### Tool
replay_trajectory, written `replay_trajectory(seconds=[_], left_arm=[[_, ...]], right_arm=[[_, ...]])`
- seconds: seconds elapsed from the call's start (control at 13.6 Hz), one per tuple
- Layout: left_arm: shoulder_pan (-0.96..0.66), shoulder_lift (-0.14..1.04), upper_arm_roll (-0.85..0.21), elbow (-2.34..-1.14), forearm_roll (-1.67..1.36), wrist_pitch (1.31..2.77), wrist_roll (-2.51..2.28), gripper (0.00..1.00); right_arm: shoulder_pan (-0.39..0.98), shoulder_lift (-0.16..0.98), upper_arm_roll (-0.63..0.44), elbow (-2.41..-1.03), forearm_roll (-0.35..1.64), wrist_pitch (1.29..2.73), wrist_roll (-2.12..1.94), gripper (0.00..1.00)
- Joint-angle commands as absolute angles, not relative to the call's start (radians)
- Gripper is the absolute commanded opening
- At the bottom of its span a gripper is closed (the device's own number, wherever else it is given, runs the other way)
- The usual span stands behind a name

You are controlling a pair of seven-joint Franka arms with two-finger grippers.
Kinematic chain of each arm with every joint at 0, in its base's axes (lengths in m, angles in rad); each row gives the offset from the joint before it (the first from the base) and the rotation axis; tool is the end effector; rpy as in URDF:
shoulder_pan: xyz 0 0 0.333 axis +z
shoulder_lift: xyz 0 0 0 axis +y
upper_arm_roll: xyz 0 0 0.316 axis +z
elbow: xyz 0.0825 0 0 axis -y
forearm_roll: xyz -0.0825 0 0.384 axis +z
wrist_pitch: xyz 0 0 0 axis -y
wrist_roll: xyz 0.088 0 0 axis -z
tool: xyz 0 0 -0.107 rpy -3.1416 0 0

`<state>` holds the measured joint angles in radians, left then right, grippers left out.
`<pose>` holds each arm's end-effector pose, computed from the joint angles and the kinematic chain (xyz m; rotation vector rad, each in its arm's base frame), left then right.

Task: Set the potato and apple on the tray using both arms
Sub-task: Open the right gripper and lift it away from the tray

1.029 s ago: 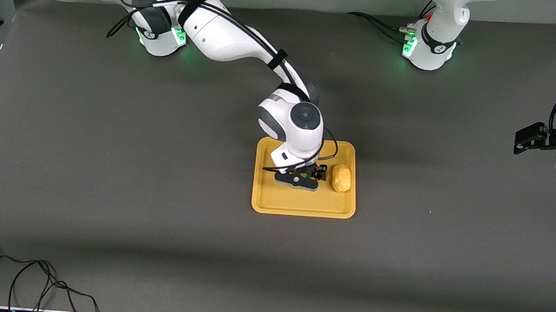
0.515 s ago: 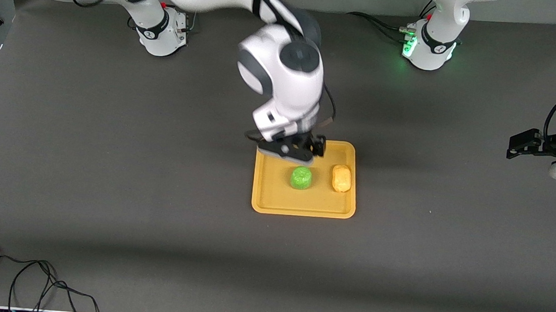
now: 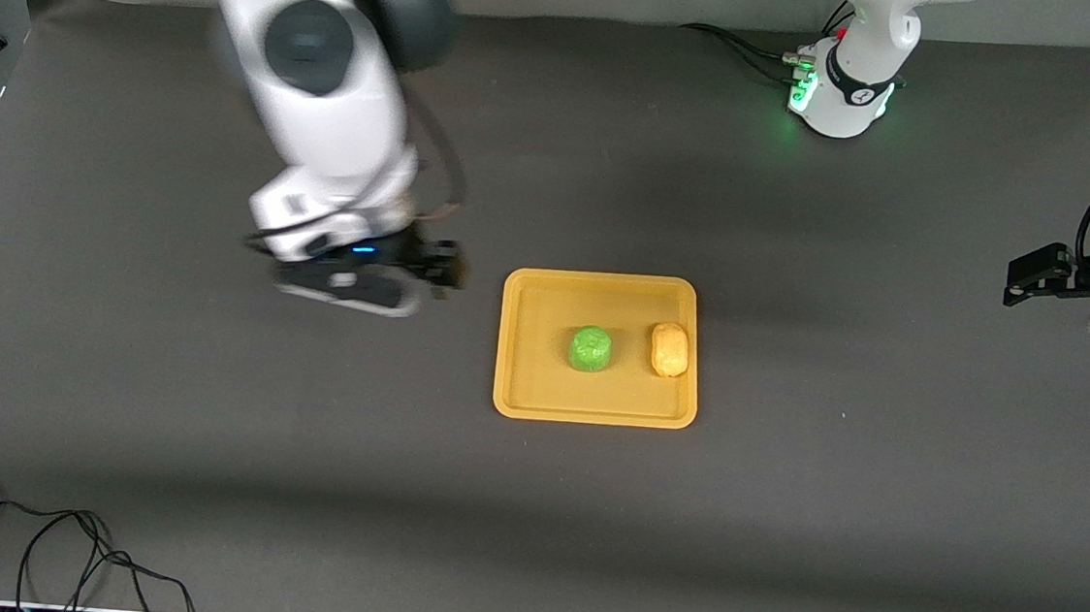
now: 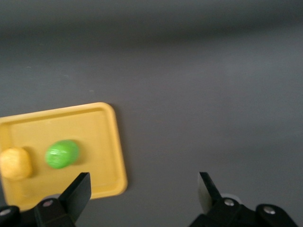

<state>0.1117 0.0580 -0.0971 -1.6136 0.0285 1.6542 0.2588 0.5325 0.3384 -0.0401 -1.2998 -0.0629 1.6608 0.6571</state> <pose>0.5770 0.0127 0.5788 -3.0975 0.3840 0.0313 0.5840 0.3113 0.5556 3.0793 -0.2427 0.0935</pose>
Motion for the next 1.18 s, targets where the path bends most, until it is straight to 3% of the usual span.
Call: replay_trajectory(seconds=[0.0,0.22,0.51,1.1], left_arm=[[0.107,0.017,-0.095,-1.667,0.046,1.68,0.265,1.0],[0.107,0.02,-0.097,-1.677,0.046,1.678,0.267,1.0],[0.104,0.02,-0.098,-1.678,0.046,1.674,0.264,1.0],[0.106,0.064,-0.098,-1.586,0.031,1.649,0.267,1.0]], right_arm=[[0.376,0.126,-0.011,-1.537,0.004,1.68,0.469,1.0],[0.174,0.046,0.035,-1.615,0.006,1.675,0.248,1.0],[-0.059,0.038,0.086,-1.62,0.005,1.669,0.021,1.0],[-0.08,-0.024,0.028,-1.643,-0.002,1.609,-0.032,1.0]])
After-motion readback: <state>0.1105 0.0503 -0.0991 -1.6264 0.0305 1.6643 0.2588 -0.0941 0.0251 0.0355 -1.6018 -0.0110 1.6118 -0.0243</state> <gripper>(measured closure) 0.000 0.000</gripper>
